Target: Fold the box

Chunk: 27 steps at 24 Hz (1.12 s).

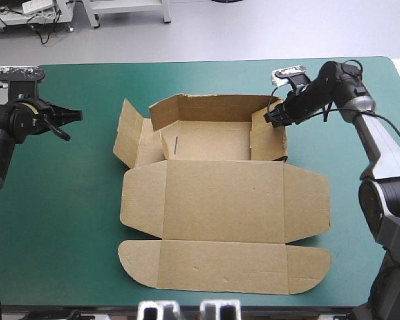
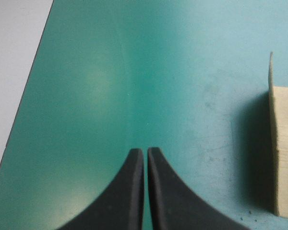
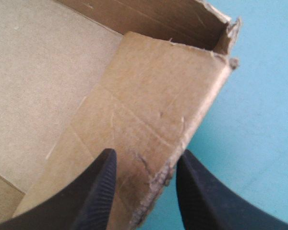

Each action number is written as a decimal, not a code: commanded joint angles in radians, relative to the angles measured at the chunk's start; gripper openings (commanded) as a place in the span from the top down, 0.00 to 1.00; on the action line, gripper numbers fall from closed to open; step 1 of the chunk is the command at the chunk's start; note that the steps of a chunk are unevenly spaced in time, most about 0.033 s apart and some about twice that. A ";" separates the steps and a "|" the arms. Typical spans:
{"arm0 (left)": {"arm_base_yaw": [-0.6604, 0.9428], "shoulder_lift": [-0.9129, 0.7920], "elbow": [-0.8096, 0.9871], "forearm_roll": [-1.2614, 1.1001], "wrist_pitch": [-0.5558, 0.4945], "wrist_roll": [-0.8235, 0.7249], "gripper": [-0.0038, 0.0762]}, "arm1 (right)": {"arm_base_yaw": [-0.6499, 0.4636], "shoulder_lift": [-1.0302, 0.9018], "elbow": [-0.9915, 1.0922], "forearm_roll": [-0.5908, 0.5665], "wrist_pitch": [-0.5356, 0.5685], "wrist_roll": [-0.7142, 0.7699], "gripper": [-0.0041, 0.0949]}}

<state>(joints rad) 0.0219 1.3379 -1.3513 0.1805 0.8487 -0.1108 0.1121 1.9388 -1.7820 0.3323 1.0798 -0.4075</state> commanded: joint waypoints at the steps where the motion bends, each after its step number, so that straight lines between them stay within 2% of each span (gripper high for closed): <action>1: 0.001 -0.036 -0.029 0.003 -0.035 -0.002 0.95 | -0.003 -0.052 -0.024 0.013 -0.039 -0.032 0.51; 4: 0.001 -0.036 -0.029 0.054 -0.010 -0.002 0.95 | -0.007 -0.056 -0.081 -0.005 0.059 -0.023 0.50; 5: 0.001 -0.032 -0.029 0.087 -0.001 -0.002 0.95 | -0.007 -0.068 -0.137 -0.034 0.127 -0.007 0.51; 7: 0.001 -0.030 -0.029 0.116 0.007 -0.002 0.95 | -0.007 -0.093 -0.218 -0.064 0.176 0.007 0.52; 9: 0.001 -0.030 -0.029 0.140 0.002 -0.002 0.95 | -0.007 -0.125 -0.271 -0.066 0.176 0.050 0.53; 10: 0.000 -0.031 -0.029 0.148 0.002 -0.002 0.95 | -0.007 -0.147 -0.305 -0.066 0.176 0.093 0.53; 11: 0.000 -0.031 -0.029 0.148 0.008 -0.002 0.95 | -0.007 -0.174 -0.326 -0.069 0.176 0.196 0.53; 13: 0.000 -0.031 -0.029 0.148 0.031 -0.002 0.95 | -0.007 -0.204 -0.326 -0.069 0.176 0.255 0.53; 15: 0.000 -0.031 -0.029 0.146 0.060 -0.002 0.95 | -0.007 -0.230 -0.305 -0.069 0.176 0.262 0.54; 18: 0.000 -0.029 -0.029 0.146 0.127 0.012 0.95 | -0.007 -0.234 -0.203 -0.064 0.176 0.302 0.61; 23: 0.000 -0.029 -0.029 0.146 0.146 0.051 0.95 | -0.007 -0.194 -0.060 -0.057 0.173 0.280 0.63; 27: 0.000 -0.029 -0.029 0.145 0.146 0.051 0.95 | -0.007 -0.150 -0.041 -0.036 0.170 0.266 0.63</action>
<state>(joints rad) 0.0219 1.3379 -1.3513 0.3094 1.0300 -0.0617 0.1121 1.8159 -1.8057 0.2631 1.2443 -0.1254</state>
